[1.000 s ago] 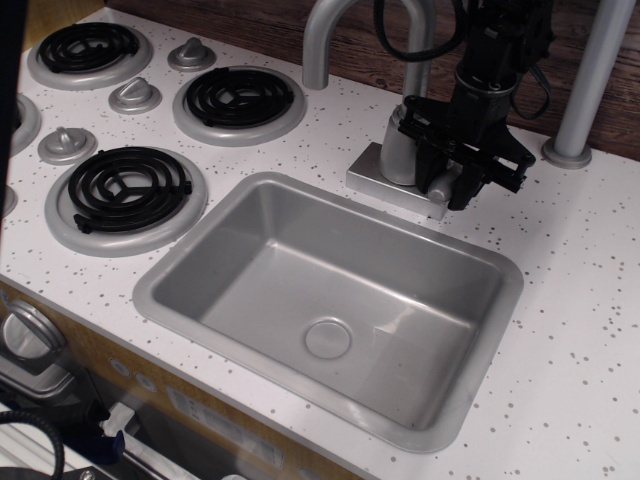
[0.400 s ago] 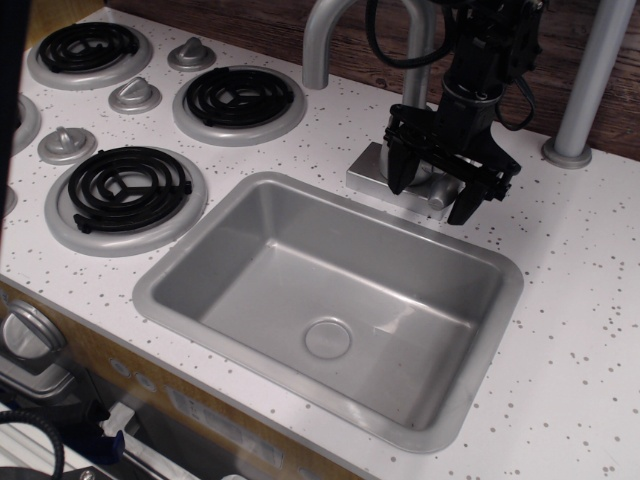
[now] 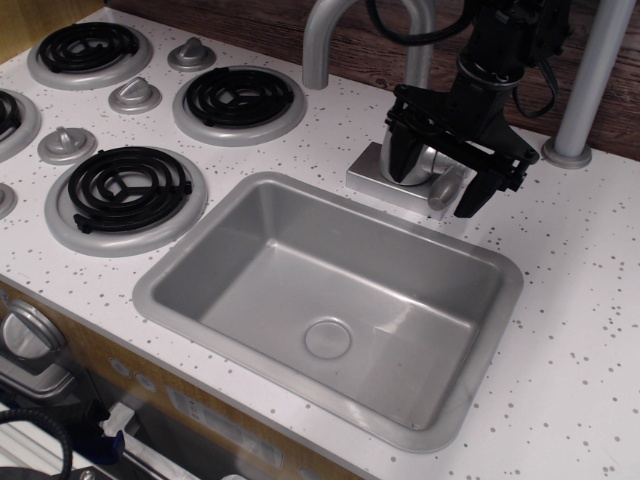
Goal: Lever vertical to front
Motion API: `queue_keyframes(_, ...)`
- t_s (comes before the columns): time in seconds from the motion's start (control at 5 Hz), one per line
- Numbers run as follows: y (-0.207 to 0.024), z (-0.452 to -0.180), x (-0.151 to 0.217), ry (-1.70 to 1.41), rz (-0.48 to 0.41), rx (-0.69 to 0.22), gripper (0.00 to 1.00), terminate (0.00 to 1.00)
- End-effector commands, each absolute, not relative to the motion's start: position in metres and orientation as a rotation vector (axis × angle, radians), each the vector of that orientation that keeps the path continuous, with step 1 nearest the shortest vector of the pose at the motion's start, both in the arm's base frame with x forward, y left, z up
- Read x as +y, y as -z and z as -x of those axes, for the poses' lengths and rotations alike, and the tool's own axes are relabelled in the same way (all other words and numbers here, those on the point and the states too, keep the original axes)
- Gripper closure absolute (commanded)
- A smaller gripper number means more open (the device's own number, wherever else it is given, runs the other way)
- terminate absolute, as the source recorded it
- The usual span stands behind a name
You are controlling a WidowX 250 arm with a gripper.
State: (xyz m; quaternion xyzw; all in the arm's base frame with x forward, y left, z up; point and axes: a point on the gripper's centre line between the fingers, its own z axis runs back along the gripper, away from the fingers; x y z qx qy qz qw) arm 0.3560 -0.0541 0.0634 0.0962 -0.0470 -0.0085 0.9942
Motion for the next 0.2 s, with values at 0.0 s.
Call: queue_keyframes(0.0,-0.0878,-0.3542,-0.059,-0.012,-0.157,-0.138,0.0,1.0)
